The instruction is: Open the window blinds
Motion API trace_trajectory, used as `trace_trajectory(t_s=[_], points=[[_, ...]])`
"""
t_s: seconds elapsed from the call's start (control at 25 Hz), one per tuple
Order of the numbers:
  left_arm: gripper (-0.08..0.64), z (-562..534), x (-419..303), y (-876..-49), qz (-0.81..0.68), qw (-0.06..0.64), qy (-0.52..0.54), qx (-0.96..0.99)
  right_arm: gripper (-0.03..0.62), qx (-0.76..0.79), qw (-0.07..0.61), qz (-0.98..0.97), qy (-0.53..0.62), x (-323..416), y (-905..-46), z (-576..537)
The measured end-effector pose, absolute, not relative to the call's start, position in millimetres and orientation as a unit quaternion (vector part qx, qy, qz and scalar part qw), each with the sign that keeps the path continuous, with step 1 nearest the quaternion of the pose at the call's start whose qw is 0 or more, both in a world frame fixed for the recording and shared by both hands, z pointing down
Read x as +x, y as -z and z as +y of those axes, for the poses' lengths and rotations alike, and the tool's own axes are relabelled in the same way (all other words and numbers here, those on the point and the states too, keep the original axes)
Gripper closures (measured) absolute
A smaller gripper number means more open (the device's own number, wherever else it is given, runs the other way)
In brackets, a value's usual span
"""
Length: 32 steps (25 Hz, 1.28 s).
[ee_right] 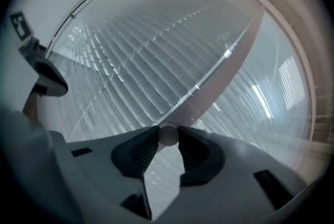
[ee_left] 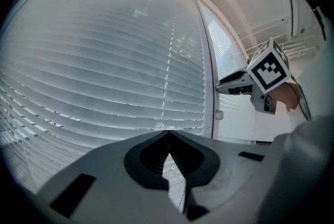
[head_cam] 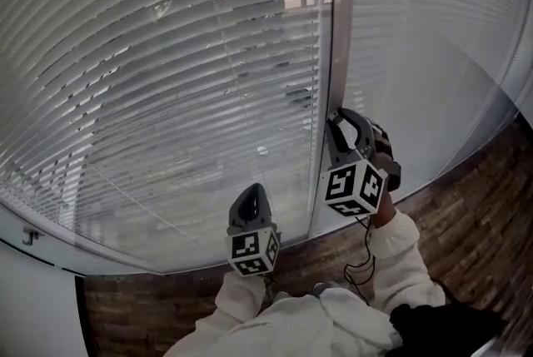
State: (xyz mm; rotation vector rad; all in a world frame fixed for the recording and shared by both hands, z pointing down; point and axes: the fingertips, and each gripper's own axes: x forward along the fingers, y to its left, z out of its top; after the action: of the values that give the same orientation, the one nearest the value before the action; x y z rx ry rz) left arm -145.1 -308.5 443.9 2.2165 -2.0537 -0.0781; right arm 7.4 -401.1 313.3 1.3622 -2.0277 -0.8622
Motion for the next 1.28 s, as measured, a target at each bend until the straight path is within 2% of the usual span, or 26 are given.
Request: trace_trajectory(t_s=[0.36, 0.92, 1.12, 1.28], points=[[0.56, -310, -146, -442, -0.689, 0.06, 0.025, 0.722, 0.463, 0.43, 0.371, -0.659, 0.492, 9, -316, -402], [0.56, -308, -142, -443, -0.702, 0.057, 0.019, 0.709, 0.463, 0.331, 0.434, -0.543, 0.638, 8, -323, -401], [0.56, -306, -141, -443, -0.705, 0.055, 0.015, 0.707, 0.463, 0.334, 0.407, -0.567, 0.633, 8, -321, -400], [0.56, -305, -142, -444, -0.706, 0.06, 0.015, 0.705, 0.462, 0.436, 0.32, -0.678, 0.498, 13, -315, -400]])
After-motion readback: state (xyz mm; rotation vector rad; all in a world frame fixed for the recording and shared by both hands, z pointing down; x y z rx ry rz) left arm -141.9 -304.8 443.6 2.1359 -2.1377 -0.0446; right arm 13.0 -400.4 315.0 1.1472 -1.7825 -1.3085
